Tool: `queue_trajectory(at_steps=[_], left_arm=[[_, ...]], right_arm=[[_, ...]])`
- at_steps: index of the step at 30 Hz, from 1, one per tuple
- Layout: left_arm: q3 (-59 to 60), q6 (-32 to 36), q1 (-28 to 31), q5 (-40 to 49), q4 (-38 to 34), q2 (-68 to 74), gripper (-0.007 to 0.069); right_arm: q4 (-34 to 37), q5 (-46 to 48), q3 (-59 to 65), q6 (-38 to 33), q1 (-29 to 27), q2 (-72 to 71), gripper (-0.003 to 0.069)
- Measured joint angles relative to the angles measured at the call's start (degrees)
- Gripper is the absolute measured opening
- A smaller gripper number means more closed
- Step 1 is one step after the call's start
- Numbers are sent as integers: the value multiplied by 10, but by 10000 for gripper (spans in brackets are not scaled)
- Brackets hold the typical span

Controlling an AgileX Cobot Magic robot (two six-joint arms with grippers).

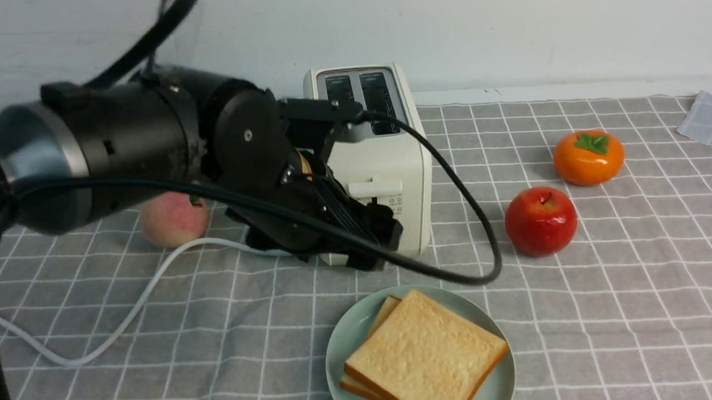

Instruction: Take toasted bread from bread machine on grey coffee table place on plate.

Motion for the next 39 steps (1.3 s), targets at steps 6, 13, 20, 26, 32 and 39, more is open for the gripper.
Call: queue_trajectory(at_steps=[6,13,20,26,32,39], left_arm=[[-32,-120,0,156,134,-80,502],[79,-161,1,155,134,-268,60],[221,-162,1,153,82,-426,-14],[385,-162,1,127,-14,-576,-14],[436,-163,1,97,-94,-668,-14],[437,-163,1,50,-98,-707,-14]], right_arm=[[-23,-64,36,39,0,0,60],[-45,-193,179,70,0,-42,-19],[-38,-278,342,72,0,-181,-19],[-30,-296,454,99,0,-268,-15],[-34,-329,465,102,0,-279,-15],[-34,-333,465,104,0,-279,-15]])
